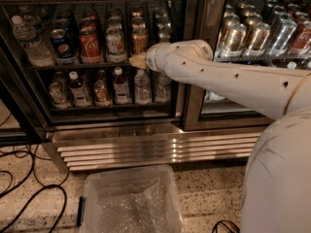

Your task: Pick orange can from middle shelf of fridge

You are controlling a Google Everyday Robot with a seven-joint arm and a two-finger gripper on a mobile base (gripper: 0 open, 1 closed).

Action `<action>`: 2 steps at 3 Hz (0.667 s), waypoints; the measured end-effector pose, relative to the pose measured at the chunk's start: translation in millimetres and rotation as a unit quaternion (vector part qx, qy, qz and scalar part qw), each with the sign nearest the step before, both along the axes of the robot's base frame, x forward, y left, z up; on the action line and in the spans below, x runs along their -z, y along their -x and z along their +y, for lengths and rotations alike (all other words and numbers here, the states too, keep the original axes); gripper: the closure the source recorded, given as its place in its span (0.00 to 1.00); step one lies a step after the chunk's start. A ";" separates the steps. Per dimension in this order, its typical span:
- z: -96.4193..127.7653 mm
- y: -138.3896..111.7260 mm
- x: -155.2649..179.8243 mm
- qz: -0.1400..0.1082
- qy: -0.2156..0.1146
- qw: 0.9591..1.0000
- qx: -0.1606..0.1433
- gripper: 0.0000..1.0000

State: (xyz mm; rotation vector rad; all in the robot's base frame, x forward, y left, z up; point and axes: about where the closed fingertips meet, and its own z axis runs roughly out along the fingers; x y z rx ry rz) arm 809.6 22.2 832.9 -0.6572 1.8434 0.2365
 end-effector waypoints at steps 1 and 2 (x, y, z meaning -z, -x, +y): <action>-0.4 -8.5 -3.0 -0.005 0.001 1.000 0.002 0.28; -0.5 -17.4 -4.0 -0.006 0.002 1.000 0.004 0.34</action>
Offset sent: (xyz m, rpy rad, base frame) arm 0.0316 -0.0064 0.0093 -0.0070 -0.0193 -0.0189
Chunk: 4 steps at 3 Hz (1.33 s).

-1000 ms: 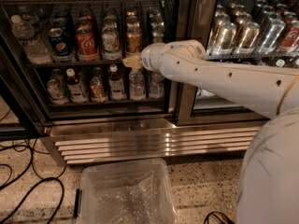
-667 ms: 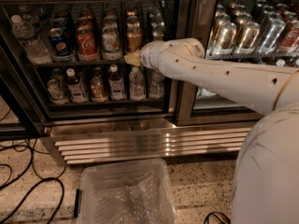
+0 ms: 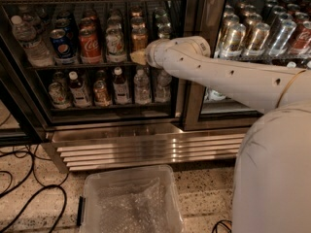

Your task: Pick orange can from middle shelf of fridge

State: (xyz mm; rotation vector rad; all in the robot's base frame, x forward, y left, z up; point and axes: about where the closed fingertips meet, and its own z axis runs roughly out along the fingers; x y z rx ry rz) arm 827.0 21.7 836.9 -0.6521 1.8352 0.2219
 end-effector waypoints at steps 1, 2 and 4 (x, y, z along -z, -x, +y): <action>-0.4 -8.5 -0.3 -0.001 0.001 1.000 0.002 0.30; -5.4 -20.3 -1.9 -0.004 0.006 1.000 0.007 0.29; -6.4 -42.8 -9.1 -0.012 0.008 1.000 0.012 0.30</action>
Offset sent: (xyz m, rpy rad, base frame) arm 0.0391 -0.0182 0.0095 -0.0221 -0.0202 -0.0318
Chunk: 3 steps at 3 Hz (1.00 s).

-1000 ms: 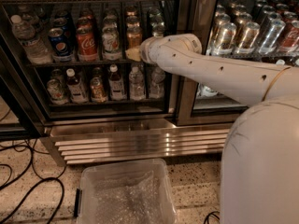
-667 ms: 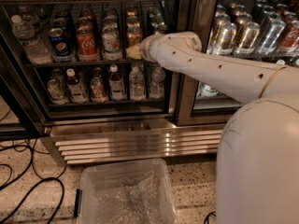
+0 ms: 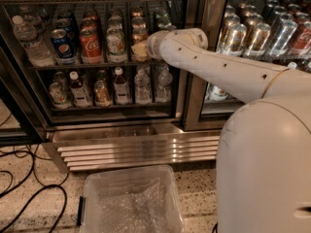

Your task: Pick orange can from middle shelf of fridge

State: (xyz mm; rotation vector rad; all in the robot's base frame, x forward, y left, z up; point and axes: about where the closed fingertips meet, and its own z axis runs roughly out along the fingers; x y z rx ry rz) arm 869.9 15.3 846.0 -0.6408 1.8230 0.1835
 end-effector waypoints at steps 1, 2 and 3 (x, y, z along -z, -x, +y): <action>4.9 -11.0 -2.4 -0.001 -0.001 1.000 -0.002 0.29; 10.8 -23.0 -0.9 0.002 -0.002 1.000 -0.004 0.29; 13.2 -25.6 -0.5 0.003 -0.003 1.000 -0.004 0.29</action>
Offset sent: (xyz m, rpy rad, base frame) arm 0.0439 0.0103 0.0056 0.0065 0.0082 0.0117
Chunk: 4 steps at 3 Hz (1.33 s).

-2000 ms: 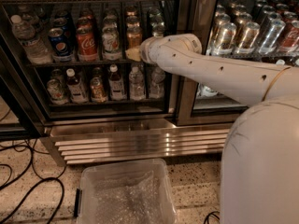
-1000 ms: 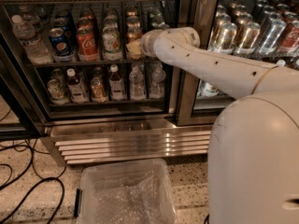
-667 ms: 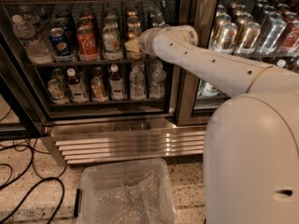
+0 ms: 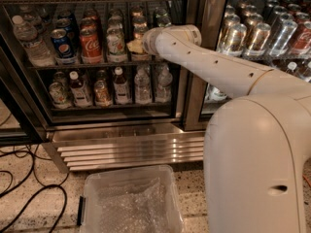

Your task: Pick orange can from middle shelf of fridge

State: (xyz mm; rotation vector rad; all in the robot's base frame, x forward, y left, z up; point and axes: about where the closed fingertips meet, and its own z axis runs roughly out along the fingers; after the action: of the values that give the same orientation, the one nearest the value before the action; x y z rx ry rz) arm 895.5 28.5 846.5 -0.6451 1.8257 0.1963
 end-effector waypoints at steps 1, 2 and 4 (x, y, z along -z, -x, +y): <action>-2.0 -2.2 -1.5 -0.009 -0.017 1.000 0.004 0.48; -1.9 -2.2 -1.5 -0.009 -0.017 1.000 0.004 0.71; 2.3 13.9 -12.3 -0.002 -0.046 0.999 0.002 1.00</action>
Offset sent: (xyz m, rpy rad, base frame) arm 0.0019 -0.0018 0.0011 0.0302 -0.0149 -0.0064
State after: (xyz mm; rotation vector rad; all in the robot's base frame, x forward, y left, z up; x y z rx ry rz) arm 881.6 30.8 858.7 -0.5766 1.8031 0.2735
